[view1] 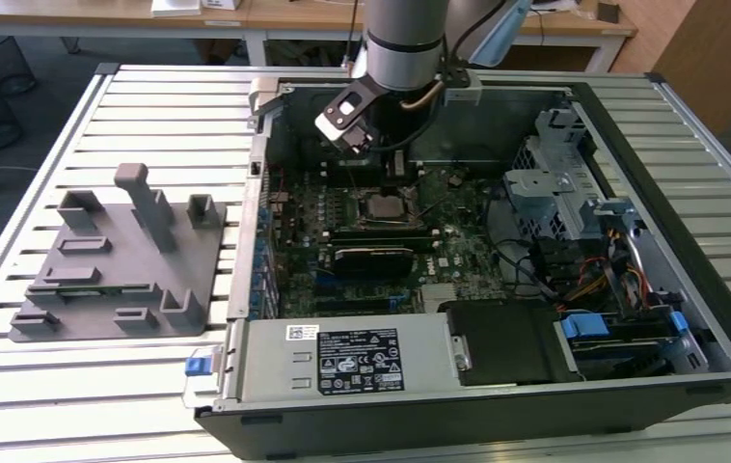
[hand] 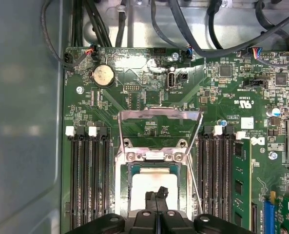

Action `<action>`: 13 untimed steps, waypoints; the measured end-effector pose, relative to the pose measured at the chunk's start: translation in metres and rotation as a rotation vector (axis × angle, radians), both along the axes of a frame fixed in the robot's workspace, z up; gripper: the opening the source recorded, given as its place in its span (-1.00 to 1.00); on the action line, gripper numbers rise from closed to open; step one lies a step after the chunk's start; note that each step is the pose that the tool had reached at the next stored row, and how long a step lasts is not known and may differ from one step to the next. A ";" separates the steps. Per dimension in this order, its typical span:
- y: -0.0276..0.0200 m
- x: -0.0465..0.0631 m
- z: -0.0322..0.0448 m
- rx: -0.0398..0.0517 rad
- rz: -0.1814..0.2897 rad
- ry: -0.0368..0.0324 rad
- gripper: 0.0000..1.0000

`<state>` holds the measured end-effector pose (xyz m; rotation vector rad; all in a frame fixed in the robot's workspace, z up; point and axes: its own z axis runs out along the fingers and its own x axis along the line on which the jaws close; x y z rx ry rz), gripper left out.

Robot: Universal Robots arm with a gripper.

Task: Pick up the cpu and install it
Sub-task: 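Close the cpu cover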

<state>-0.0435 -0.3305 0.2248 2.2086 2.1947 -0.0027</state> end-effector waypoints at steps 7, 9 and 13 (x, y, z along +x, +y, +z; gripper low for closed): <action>0.0000 0.000 0.0075 0.0000 0.000 0.0001 -0.79; 0.0000 0.000 0.0095 0.0000 0.000 0.0001 -0.79; 0.0002 -0.001 0.0136 -0.0001 0.000 0.0002 -0.79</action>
